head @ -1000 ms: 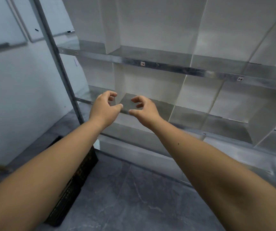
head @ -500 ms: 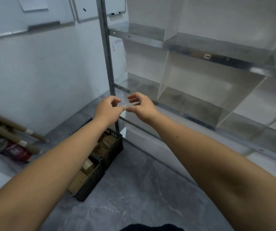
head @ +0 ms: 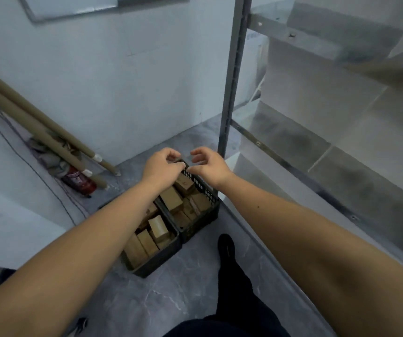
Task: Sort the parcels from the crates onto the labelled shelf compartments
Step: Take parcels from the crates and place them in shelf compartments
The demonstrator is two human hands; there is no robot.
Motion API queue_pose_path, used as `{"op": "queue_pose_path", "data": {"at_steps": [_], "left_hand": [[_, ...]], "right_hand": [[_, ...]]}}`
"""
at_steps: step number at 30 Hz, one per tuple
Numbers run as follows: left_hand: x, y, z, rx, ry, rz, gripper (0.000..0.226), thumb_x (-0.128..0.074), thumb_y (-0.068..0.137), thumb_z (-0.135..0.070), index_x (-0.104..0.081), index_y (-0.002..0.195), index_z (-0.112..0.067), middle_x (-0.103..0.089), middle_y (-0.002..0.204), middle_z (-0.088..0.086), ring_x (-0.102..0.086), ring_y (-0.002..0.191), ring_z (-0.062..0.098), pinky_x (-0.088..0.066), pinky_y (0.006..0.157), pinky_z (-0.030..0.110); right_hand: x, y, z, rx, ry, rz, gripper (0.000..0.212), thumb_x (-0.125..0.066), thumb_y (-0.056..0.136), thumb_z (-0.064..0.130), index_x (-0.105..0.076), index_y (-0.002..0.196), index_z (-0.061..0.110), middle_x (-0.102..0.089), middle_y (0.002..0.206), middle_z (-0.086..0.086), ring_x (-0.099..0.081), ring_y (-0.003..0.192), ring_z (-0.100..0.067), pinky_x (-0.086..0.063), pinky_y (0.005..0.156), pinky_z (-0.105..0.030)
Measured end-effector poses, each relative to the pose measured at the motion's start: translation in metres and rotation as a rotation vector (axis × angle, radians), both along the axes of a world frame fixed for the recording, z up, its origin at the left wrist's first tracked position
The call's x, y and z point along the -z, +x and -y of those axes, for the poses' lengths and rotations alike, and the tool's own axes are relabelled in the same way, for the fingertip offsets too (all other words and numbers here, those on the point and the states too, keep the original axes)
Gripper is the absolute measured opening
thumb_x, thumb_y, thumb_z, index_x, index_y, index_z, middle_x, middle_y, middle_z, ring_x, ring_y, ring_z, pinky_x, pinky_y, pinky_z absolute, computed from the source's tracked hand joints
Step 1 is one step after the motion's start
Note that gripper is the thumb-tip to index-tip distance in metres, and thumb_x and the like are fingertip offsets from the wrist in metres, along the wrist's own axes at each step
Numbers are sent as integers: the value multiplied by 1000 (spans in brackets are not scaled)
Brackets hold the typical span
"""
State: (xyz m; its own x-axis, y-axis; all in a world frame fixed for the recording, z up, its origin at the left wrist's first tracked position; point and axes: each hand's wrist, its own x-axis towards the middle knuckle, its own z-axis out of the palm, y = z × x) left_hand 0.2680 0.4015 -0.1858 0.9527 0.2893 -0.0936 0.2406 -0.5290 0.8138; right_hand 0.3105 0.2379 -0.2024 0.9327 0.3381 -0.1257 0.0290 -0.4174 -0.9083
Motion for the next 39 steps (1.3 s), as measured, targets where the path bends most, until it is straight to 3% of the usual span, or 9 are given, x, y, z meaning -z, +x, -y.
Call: {"op": "queue_pose_path", "data": {"at_steps": [3, 8, 11, 15, 20, 27, 33, 36, 39], "left_hand": [[27, 53, -12, -92, -6, -31, 21, -76, 90, -27, -65, 107, -29, -65, 109, -7, -63, 99, 17, -48, 84, 33], [76, 131, -22, -294, -38, -134, 20, -76, 91, -21, -66, 108, -24, -65, 106, -2, -62, 100, 18, -44, 83, 29], [98, 159, -20, -369, -81, -223, 19, -77, 91, -25, -65, 106, -27, -65, 100, -6, -63, 98, 17, -48, 84, 31], [123, 183, -13, -449, -148, -311, 15, -70, 92, -22, -64, 103, -31, -66, 97, -9, -65, 97, 17, -56, 90, 36], [153, 214, -3, -431, -219, -407, 25, -64, 92, -20, -66, 115, -28, -66, 109, -8, -63, 107, 17, -55, 95, 35], [225, 246, -7, -395, -325, -531, 26, -64, 95, -27, -67, 121, -27, -65, 114, -7, -60, 110, 17, -52, 98, 34], [309, 262, -3, -380, -395, -661, 29, -62, 98, -34, -69, 122, -20, -67, 116, 0, -60, 106, 18, -48, 84, 28], [358, 269, 1, -407, -458, -732, 22, -63, 96, -29, -67, 116, -21, -67, 116, 2, -61, 105, 19, -47, 77, 29], [412, 275, 5, -461, -502, -797, 21, -63, 95, -29, -67, 115, -23, -67, 115, 2, -62, 104, 20, -50, 81, 30]], "right_hand": [[30, 65, -11, -86, -10, -64, 49, -80, 89, 16, -59, 133, 16, -63, 118, -3, -61, 109, -19, -48, 85, -27], [78, 163, -17, -157, -42, -214, 57, -80, 88, 11, -54, 139, 14, -63, 112, -3, -59, 105, -17, -50, 95, -35], [98, 208, -15, -187, -90, -281, 54, -80, 87, 10, -57, 136, 14, -61, 98, 8, -61, 97, -12, -50, 94, -33], [118, 254, -22, -259, -159, -331, 53, -80, 89, 17, -57, 136, 18, -62, 106, 4, -62, 104, -19, -51, 88, -32], [157, 282, -28, -267, -231, -397, 53, -81, 86, 24, -57, 134, 23, -65, 117, -2, -65, 109, -21, -56, 97, -42], [219, 298, -31, -187, -328, -560, 49, -78, 88, 28, -59, 133, 22, -66, 115, 1, -64, 109, -21, -55, 96, -41], [289, 316, -40, -176, -405, -641, 26, -76, 92, 22, -64, 115, 19, -65, 103, 4, -62, 101, -17, -54, 88, -31], [337, 325, -41, -186, -470, -677, 30, -76, 93, 23, -64, 120, 18, -63, 110, 3, -61, 105, -17, -48, 81, -25], [389, 332, -41, -161, -508, -717, 39, -75, 94, 23, -63, 130, 14, -60, 114, 3, -59, 106, -16, -47, 83, -24]]}}
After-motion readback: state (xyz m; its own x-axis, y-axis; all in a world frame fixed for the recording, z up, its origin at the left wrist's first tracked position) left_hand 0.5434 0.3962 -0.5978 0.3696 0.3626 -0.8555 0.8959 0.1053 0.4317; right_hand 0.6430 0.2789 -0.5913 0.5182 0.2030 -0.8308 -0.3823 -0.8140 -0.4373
